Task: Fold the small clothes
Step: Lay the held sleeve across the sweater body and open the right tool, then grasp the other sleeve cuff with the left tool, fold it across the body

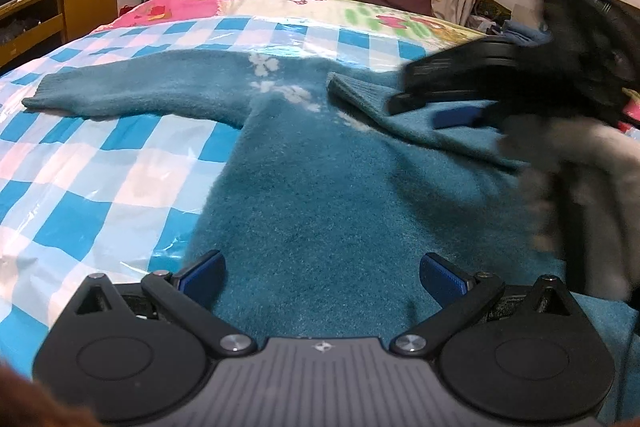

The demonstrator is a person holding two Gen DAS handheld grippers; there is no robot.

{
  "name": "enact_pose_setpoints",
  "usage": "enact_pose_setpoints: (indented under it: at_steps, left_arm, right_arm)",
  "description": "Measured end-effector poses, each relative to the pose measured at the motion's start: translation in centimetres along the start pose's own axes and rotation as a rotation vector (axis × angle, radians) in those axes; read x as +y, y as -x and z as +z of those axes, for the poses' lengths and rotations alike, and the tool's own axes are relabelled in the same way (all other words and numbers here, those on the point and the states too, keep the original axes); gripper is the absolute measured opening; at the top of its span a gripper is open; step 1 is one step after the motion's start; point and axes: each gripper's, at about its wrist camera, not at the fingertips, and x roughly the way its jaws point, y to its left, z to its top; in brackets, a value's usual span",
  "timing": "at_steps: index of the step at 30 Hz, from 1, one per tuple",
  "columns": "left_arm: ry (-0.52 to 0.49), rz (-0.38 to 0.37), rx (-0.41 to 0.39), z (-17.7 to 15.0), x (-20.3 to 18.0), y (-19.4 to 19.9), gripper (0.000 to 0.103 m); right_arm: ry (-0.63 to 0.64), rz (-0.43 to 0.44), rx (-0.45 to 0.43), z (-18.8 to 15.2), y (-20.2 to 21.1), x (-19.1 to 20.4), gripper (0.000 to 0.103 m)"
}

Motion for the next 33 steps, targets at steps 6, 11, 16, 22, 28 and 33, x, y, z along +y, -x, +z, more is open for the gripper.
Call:
enact_pose_setpoints:
  at_steps: [6, 11, 16, 22, 28, 33]
  left_arm:
    - [-0.008, 0.011, -0.003, -0.2, -0.3, -0.2, 0.103]
    - [-0.034, 0.03, 0.01, -0.4, -1.2, -0.6, 0.103]
    - [-0.058, 0.043, 0.016, -0.7, -1.7, -0.6, 0.103]
    - [-0.032, 0.049, 0.001, -0.1, -1.1, -0.2, 0.103]
    - [-0.005, 0.079, -0.051, 1.0, 0.6, 1.6, 0.103]
    - [0.013, 0.146, -0.096, 2.4, 3.7, 2.6, 0.103]
  right_arm:
    - [-0.236, -0.217, -0.128, -0.9, 6.2, -8.6, 0.049]
    - [-0.414, -0.353, -0.09, -2.6, 7.2, -15.8, 0.023]
    - [-0.416, -0.338, -0.075, -2.8, 7.2, -16.6, 0.017]
    - [-0.266, -0.325, -0.1, -1.3, 7.9, -12.0, 0.029]
    - [-0.002, -0.071, -0.04, 0.3, 3.6, -2.0, 0.028]
    - [0.104, 0.034, -0.011, 1.4, -1.0, 2.4, 0.038]
